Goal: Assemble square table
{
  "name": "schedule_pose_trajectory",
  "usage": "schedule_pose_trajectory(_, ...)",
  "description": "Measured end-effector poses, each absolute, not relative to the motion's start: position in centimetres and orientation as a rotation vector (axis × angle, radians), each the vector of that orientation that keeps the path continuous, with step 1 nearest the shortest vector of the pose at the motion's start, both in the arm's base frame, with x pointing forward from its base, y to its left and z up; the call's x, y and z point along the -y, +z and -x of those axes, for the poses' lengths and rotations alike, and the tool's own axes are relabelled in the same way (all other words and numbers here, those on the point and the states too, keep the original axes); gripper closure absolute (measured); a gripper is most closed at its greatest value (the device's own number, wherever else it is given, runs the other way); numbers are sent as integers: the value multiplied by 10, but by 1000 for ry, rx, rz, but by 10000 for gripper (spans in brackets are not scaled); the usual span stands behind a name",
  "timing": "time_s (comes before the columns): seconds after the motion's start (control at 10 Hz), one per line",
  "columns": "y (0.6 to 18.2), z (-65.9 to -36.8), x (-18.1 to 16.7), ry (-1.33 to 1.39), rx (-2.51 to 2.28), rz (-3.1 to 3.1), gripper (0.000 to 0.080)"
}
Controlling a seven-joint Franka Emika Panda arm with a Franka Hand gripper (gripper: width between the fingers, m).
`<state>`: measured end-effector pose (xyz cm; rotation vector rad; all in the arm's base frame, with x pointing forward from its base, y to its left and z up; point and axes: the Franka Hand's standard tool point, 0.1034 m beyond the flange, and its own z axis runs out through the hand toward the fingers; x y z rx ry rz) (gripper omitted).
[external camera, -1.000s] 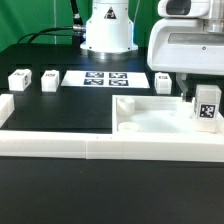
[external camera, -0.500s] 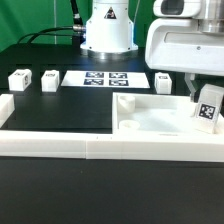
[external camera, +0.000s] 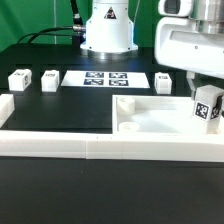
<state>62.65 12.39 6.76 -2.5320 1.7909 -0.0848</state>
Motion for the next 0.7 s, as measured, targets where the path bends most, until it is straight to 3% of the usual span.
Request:
schedule_pose_trajectory(0.5, 67, -628, -125, -35, -2350, 1941, 506)
schedule_pose_trajectory(0.6, 67, -628, -125, -37, -2317, 1983, 413)
schedule_pose_trajectory(0.7, 66, -628, -126, -37, -2314, 1985, 258)
